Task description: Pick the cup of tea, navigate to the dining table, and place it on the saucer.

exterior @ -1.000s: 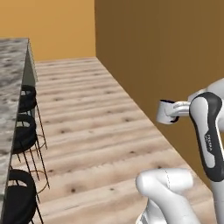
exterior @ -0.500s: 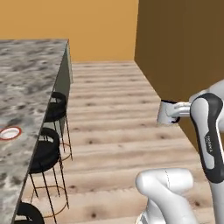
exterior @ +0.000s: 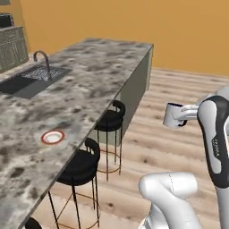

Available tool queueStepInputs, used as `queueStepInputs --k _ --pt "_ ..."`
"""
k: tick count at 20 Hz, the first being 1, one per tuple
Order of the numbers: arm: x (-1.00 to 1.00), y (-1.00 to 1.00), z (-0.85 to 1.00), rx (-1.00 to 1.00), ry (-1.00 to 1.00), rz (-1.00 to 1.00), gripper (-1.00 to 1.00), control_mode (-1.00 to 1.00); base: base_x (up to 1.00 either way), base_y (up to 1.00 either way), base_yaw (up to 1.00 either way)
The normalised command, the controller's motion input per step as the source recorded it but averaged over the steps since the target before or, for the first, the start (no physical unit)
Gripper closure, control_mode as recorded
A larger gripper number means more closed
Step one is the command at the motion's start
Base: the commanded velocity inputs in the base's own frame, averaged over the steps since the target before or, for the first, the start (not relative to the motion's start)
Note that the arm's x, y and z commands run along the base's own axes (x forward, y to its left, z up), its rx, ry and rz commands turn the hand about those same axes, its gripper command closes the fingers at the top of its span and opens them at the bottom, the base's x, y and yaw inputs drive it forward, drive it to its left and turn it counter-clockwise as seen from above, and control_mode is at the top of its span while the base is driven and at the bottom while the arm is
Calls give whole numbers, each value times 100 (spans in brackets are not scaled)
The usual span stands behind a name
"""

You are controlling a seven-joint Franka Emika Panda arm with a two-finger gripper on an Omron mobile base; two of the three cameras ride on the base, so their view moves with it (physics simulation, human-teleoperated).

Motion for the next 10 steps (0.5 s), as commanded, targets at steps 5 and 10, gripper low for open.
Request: queueStepInputs --k 5,10 --pt "0 0 0 0 0 0 100 100 64 -3 89" --pt "0 0 0 0 0 0 100 100 65 -5 90"
